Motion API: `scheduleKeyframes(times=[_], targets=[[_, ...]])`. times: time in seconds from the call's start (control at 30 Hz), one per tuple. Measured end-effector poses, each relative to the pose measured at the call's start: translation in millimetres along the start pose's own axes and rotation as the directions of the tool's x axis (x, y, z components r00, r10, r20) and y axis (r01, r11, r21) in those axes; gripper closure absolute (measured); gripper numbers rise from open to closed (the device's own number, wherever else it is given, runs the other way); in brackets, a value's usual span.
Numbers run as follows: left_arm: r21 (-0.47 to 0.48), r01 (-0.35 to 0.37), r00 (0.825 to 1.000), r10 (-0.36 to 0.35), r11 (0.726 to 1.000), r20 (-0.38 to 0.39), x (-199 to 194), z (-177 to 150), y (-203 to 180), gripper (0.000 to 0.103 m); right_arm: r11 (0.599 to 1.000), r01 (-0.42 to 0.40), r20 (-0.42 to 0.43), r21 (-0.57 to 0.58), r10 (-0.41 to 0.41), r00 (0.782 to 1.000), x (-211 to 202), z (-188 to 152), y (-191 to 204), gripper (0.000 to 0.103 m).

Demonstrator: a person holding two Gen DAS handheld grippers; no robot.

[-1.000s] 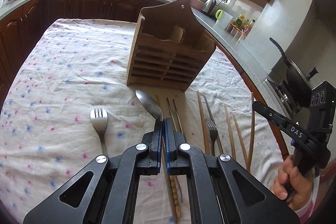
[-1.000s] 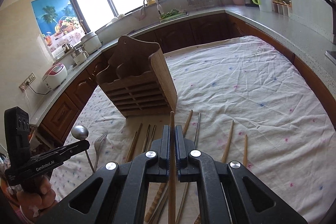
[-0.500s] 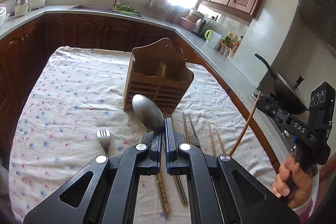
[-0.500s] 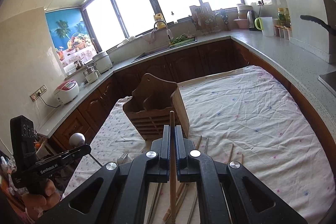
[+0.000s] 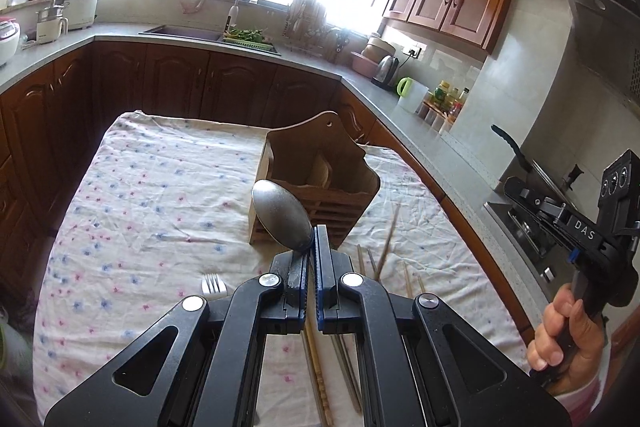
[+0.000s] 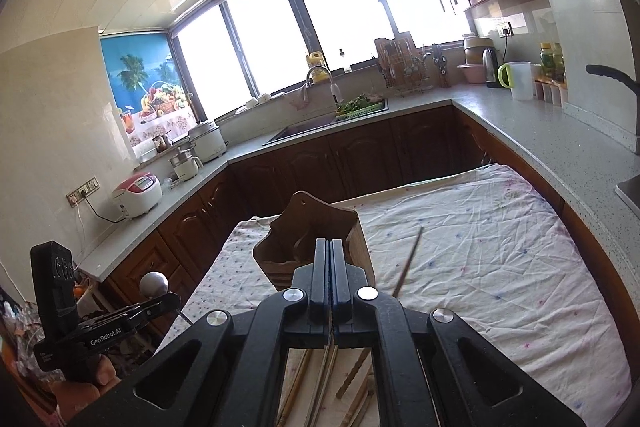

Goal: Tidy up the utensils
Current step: 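Lift the spoon with the left tool while the right tool carries the chopstick toward the holder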

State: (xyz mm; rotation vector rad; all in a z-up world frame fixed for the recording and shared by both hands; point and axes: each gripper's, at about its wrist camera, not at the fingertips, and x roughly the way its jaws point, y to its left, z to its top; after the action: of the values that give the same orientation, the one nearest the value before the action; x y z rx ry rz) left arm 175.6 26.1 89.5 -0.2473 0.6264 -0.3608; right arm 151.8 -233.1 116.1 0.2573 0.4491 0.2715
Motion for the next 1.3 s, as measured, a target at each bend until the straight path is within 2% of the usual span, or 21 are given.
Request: scheduleKeyframes(times=[0.17,0.27,0.3,0.33,0.4,0.43,0.67,0.87,1.07,1.1,1.2,1.3], targets=[[-0.013,-0.009,1.000,0.009,1.000,-0.002,3,1,6,0.101,1.000,0.023,-0.036,0.018,-0.023,0.999,12,-9,-11,0.103],[-0.019,-0.012,1.000,0.012,1.000,-0.008,5,-1,9,0.101,0.998,0.040,-0.096,0.052,-0.035,0.995,25,-21,-27,0.102],[-0.021,-0.013,1.000,0.013,1.000,-0.011,6,-1,10,0.101,0.996,0.063,-0.112,0.067,-0.055,0.992,29,-26,-33,0.098],[-0.024,-0.012,1.000,0.012,1.000,-0.013,6,-2,11,0.101,0.993,0.092,-0.130,0.073,-0.082,0.988,33,-32,-39,0.083],[-0.025,-0.013,1.000,0.013,1.000,-0.018,8,-4,12,0.101,0.989,0.128,-0.165,0.077,-0.113,0.980,41,-46,-53,0.060],[-0.026,-0.015,1.000,0.014,1.000,-0.020,9,-5,12,0.101,0.985,0.153,-0.195,0.076,-0.135,0.971,48,-53,-60,0.060],[-0.038,-0.017,0.999,0.015,0.999,-0.044,19,-8,16,0.101,0.964,0.257,-0.362,0.073,-0.214,0.907,96,-98,-103,0.062],[-0.038,-0.018,0.998,0.016,0.999,-0.055,24,-8,17,0.101,0.951,0.307,-0.411,0.025,-0.270,0.871,126,-110,-117,0.066],[-0.034,-0.015,0.998,0.013,0.999,-0.063,30,-9,16,0.101,0.938,0.341,-0.436,-0.063,-0.333,0.836,144,-108,-116,0.079],[-0.034,-0.014,0.998,0.012,0.999,-0.063,30,-10,15,0.101,0.938,0.339,-0.439,-0.075,-0.336,0.833,145,-108,-115,0.094],[-0.031,-0.013,0.998,0.011,0.999,-0.064,30,-10,15,0.101,0.952,0.303,-0.438,-0.043,-0.291,0.851,142,-108,-114,0.098],[-0.028,-0.011,0.998,0.009,1.000,-0.062,28,-10,14,0.101,0.965,0.262,-0.406,0.006,-0.237,0.883,126,-102,-106,0.098]])
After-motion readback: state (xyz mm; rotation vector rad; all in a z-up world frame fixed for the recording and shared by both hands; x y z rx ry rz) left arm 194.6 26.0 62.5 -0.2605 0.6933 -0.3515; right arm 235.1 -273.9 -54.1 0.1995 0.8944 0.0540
